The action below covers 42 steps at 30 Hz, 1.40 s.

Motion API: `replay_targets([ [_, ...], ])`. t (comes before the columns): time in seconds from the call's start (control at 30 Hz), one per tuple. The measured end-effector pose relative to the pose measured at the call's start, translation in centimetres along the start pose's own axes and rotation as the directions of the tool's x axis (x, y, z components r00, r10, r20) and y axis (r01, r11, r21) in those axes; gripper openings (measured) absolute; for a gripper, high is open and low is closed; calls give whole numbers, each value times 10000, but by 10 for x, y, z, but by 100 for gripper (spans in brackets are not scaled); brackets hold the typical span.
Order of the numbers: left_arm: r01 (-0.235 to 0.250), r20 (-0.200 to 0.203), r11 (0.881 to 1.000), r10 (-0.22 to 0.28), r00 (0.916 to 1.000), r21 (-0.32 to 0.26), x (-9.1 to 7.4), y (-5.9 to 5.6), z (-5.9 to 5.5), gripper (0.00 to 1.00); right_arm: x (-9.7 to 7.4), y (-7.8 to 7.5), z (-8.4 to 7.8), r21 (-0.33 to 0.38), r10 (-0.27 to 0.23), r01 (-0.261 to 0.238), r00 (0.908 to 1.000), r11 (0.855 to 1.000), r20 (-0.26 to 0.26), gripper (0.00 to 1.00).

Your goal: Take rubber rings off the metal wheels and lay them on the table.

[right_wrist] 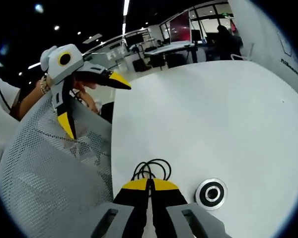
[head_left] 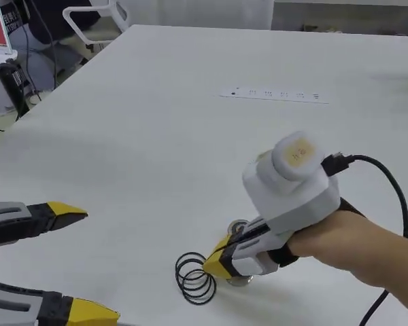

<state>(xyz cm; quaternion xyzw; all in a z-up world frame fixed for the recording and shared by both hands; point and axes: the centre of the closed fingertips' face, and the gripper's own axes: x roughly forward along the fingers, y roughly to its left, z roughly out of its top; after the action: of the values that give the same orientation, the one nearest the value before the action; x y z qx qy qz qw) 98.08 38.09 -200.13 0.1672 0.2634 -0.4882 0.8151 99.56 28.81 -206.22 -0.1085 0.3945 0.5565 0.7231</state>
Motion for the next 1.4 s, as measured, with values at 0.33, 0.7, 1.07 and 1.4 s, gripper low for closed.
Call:
replay_targets([
  [0.33, 20, -53, 10000, -20, 10000, -29, 0, -1, -1, 78, 3, -7, 0, -603, -525, 522, 9986, 9968, -33, 0],
  [0.7, -12, 31, 9999, 13, 10000, -115, 0, 0, 0, 78, 0, -8, 1, -974, -711, 699, 9974, 9928, -82, 3],
  [1.07, -24, 116, 9999, 26, 9999, -121, -1, 1, 1, 78, -23, -11, 25, -879, -966, 1028, 9927, 9908, 718, 8],
  [1.4, 278, 167, 9996, -277, 9995, -67, 1, -3, 2, 81, -57, 0, 52, -1738, -1252, 1483, 9826, 9736, 1372, 24],
])
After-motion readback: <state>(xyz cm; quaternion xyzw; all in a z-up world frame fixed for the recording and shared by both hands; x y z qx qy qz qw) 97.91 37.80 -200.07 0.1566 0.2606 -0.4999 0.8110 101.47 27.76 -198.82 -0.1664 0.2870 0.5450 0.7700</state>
